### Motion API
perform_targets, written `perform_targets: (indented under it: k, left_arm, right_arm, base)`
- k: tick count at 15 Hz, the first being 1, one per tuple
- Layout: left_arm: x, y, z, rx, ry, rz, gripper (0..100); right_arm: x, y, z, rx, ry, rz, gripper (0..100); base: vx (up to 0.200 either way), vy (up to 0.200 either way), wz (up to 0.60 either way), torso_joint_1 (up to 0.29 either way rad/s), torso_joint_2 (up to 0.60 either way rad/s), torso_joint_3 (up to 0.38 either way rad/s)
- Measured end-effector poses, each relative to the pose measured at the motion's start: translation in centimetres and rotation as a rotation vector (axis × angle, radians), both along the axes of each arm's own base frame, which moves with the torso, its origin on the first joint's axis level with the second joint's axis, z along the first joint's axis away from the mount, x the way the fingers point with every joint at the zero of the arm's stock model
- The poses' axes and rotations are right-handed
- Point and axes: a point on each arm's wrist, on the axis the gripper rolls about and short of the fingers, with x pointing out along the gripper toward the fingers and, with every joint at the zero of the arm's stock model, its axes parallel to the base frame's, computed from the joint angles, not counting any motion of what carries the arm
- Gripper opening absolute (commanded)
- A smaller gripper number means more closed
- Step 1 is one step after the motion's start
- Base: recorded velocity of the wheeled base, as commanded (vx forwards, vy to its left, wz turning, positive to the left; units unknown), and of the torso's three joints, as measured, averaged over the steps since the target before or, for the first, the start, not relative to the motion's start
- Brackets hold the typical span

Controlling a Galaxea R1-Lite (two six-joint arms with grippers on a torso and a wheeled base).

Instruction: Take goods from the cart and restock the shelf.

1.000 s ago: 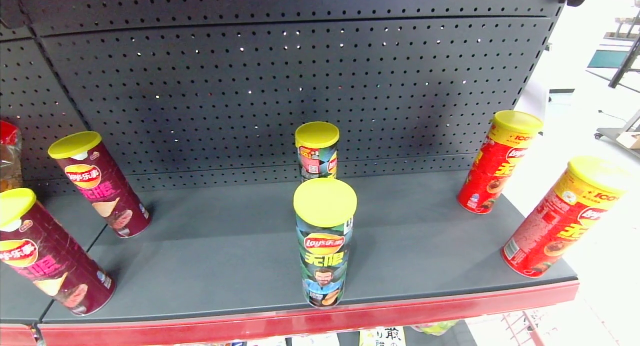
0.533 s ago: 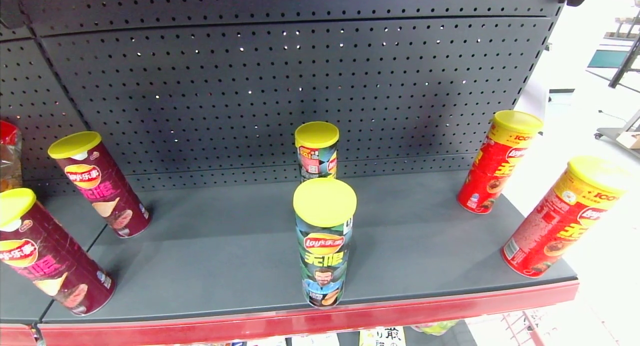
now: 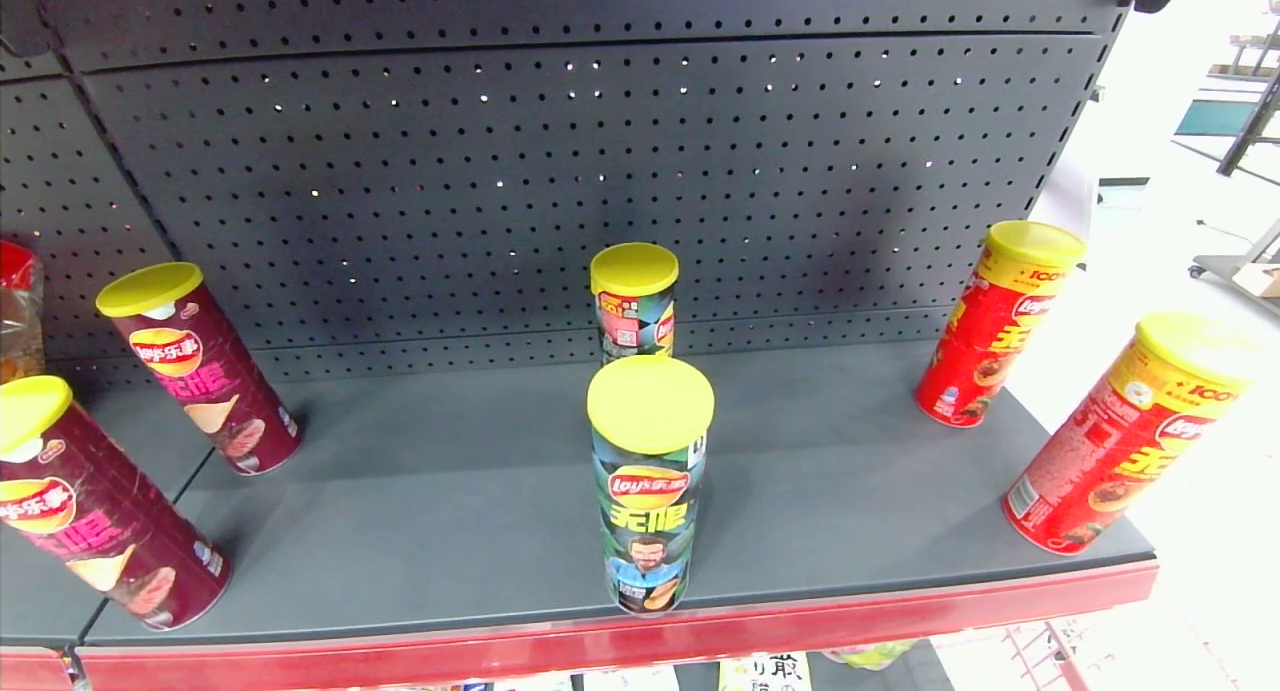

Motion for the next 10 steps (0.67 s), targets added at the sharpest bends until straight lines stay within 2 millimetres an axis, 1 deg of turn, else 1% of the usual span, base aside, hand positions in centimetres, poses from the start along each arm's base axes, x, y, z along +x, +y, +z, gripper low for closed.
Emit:
perform_targets:
  k: [3, 4, 6, 8, 10]
  left_arm:
    - [-0.4, -0.1, 0.0, -0.053, -0.022, 0.194, 100]
    - [-0.4, -0.1, 0.0, -0.056, -0.024, 0.230, 100]
    - [-0.2, -0.2, 0.3, -0.052, -0.003, 0.246, 100]
    - [0.7, -0.7, 1.0, -0.037, 0.073, 0.312, 100]
    - [1.4, -1.3, 1.3, -0.025, 0.168, 0.487, 100]
  right_arm:
    - [0.0, 0.0, 0.0, 0.000, 0.000, 0.000, 100]
    - [0.0, 0.0, 0.0, 0.000, 0.000, 0.000, 100]
    - [0.0, 0.0, 0.0, -0.001, 0.000, 0.000, 100]
    - [0.0, 0.0, 0.0, -0.001, 0.000, 0.000, 100]
    - [0.0, 0.0, 0.0, -0.001, 0.000, 0.000, 100]
  base:
    - [0.000, 0.000, 0.00, 0.000, 0.00, 0.000]
    - [0.000, 0.000, 0.00, 0.000, 0.00, 0.000]
    - [0.000, 0.000, 0.00, 0.000, 0.00, 0.000]
    - [0.000, 0.000, 0.00, 0.000, 0.00, 0.000]
    - [0.000, 0.000, 0.00, 0.000, 0.00, 0.000]
